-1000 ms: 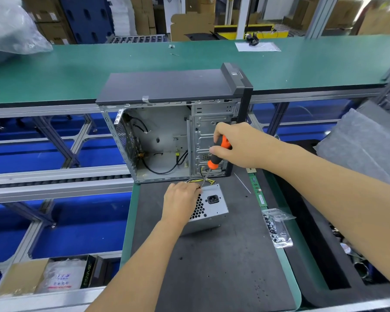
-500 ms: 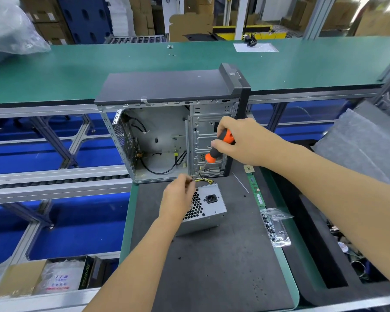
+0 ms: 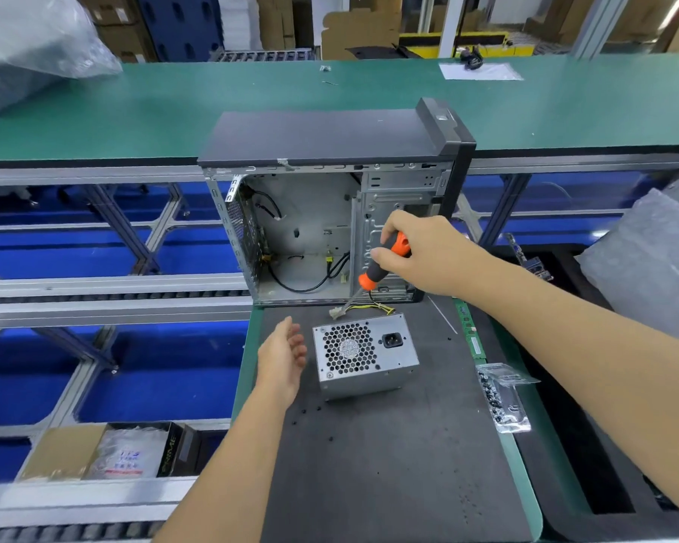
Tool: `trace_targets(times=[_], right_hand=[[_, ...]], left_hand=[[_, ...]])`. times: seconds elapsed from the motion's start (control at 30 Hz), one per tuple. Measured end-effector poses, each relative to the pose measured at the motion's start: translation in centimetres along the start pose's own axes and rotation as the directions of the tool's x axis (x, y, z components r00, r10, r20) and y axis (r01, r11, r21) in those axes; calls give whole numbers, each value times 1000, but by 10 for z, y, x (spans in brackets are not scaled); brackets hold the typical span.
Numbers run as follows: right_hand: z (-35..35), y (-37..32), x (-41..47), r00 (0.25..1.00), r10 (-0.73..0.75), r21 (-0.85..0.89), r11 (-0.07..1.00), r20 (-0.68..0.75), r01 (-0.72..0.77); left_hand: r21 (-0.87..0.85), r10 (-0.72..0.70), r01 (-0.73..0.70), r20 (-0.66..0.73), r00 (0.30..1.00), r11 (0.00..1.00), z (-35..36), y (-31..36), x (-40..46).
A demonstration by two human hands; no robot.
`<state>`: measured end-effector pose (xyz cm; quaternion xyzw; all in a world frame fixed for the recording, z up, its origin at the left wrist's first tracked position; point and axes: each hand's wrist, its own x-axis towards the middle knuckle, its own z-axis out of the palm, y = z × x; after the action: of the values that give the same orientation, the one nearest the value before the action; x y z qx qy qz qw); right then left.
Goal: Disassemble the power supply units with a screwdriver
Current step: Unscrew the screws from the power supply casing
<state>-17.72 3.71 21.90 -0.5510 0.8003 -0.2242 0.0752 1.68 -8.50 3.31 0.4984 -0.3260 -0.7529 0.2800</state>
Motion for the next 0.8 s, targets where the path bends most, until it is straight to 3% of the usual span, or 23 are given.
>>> trace_targets(times=[0.07,0.13,0.33,0.5,0.8], right_hand=[[4,-3,2,1000,9,17,1000,8,-10],[7,-6,3,999,21,33,999,24,-22],[12,-9,3,998,24,28,999,51,-25],[12,-8,3,998,29,23,999,51,-30],[13,-6,4,999,26,24,999,47,-27]], left_hand=[[244,113,-127,72,991,961,-1,-5,-2],[378,213,-270,186,959,886,-1,-10,-5],[446,288,-434,358,888,783,-4,-14,-14],[463,224,-468,488,844,753,-10,-15,-17],[553,358,-578,460,812,600,-7,-19,-19]])
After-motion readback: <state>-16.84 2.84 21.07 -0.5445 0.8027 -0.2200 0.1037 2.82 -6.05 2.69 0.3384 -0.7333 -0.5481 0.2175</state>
